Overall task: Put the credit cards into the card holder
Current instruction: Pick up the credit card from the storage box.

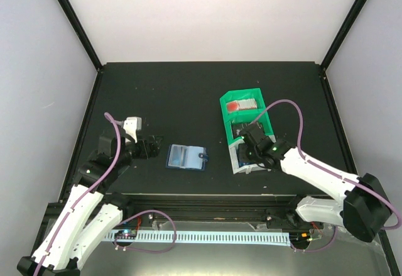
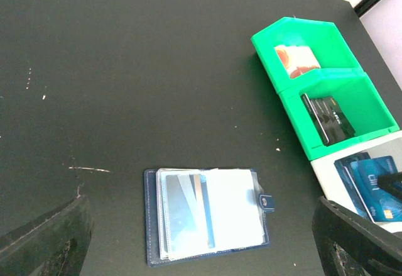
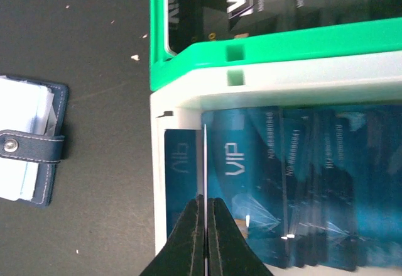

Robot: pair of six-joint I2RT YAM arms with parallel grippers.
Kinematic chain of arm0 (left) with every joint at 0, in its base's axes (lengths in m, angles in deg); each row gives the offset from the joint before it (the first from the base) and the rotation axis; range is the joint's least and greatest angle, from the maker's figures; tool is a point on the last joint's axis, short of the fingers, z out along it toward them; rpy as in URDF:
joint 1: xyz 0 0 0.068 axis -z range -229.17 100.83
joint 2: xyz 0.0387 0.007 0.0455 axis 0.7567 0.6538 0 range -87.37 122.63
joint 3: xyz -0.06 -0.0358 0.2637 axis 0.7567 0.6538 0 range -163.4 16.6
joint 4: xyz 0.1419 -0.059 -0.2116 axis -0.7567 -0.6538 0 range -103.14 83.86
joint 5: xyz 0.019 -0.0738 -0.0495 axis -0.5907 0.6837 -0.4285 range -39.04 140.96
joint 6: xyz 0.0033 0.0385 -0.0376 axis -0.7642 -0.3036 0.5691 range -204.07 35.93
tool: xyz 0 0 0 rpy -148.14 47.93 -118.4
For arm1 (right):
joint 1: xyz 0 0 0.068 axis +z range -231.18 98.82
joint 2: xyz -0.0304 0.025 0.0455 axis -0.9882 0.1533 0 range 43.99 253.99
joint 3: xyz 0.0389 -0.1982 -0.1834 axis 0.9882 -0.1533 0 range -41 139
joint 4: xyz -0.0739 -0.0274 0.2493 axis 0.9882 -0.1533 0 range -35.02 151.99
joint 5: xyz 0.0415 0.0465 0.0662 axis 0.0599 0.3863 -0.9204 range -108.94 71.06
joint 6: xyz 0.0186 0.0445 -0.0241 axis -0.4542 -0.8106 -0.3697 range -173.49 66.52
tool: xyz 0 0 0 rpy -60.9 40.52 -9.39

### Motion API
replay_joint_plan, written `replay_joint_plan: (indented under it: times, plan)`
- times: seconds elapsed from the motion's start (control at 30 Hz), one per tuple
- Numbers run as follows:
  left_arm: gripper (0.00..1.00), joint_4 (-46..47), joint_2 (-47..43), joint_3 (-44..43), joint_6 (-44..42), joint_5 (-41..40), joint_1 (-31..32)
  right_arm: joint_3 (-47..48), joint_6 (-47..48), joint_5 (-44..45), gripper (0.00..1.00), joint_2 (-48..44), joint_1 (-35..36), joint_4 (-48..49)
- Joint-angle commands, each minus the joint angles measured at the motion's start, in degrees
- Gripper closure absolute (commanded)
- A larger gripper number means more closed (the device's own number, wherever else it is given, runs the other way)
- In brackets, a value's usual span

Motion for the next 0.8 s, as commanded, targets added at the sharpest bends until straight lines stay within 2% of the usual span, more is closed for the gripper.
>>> replay_joint_plan:
  times: [0.0, 0.17, 0.3, 0.47, 0.6, 0.77]
  plan:
    - [0.03, 0.46, 0.35, -0.21, -0.33, 1.72, -0.35, 2.88, 0.77, 6.37, 0.98, -3.98, 0.00, -5.77]
    - [0.01, 0.24, 1.51, -0.87, -0.50, 1.70, -0.35, 4.83, 3.23, 6.36, 0.98, -9.93, 0.00, -6.95]
    - [0.01, 1.28, 2.59, -0.38, -0.49, 4.02, -0.35, 5.02, 5.24, 2.47, 0.98, -14.97, -0.04, -4.31]
    - [0.01, 4.80, 5.51, 0.36, 0.40, 10.77, -0.35, 2.39, 6.08, -8.55, 0.98, -19.82, 0.00, 5.10]
    - [0.01, 9.23, 7.69, 2.90, 2.91, 12.84, -0.34, -0.16, 4.09, -18.38, 0.97, -20.27, 0.08, 14.47]
    - [0.01, 16.68, 11.09, 8.33, 7.65, 14.16, -0.35, -3.30, 0.56, -23.05, 0.97, -17.71, 0.07, 21.89]
